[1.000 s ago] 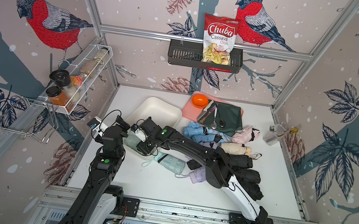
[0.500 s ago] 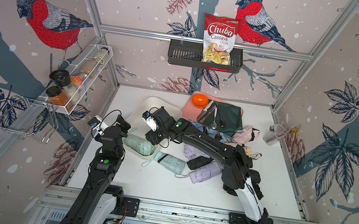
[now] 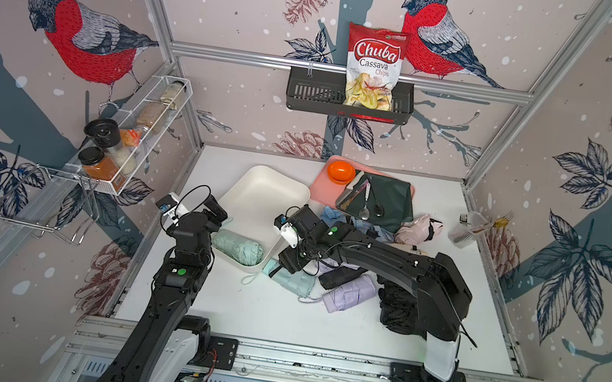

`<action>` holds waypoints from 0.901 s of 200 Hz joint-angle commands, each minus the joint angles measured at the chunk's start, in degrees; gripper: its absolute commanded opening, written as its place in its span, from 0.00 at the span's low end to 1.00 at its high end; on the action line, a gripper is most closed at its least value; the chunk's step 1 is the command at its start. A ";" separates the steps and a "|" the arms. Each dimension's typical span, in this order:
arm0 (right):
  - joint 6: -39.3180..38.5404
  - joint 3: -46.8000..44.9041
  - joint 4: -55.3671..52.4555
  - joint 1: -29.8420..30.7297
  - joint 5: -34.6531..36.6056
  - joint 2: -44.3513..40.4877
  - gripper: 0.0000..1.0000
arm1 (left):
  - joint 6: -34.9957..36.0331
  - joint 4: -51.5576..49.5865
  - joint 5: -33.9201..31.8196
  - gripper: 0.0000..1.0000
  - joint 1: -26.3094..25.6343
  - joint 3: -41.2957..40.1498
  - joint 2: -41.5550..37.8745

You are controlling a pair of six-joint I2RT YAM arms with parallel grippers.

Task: Put the umbrella into the storage box
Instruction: Pick up the umbrella from the center of the board.

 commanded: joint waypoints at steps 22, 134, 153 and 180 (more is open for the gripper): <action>-1.24 -2.96 1.45 -1.43 -1.47 1.04 0.74 | 0.58 1.02 0.70 0.98 0.17 0.01 -0.33; -4.88 -5.68 1.40 0.47 -4.45 2.13 0.84 | 0.49 1.19 0.25 0.98 0.16 0.20 -0.06; -5.23 -5.17 0.66 2.24 1.62 2.88 1.00 | 0.50 1.34 0.41 0.98 0.21 0.17 -0.03; -4.99 -4.34 0.60 3.14 5.81 4.25 1.00 | 0.41 1.27 0.41 0.98 0.15 0.06 -0.04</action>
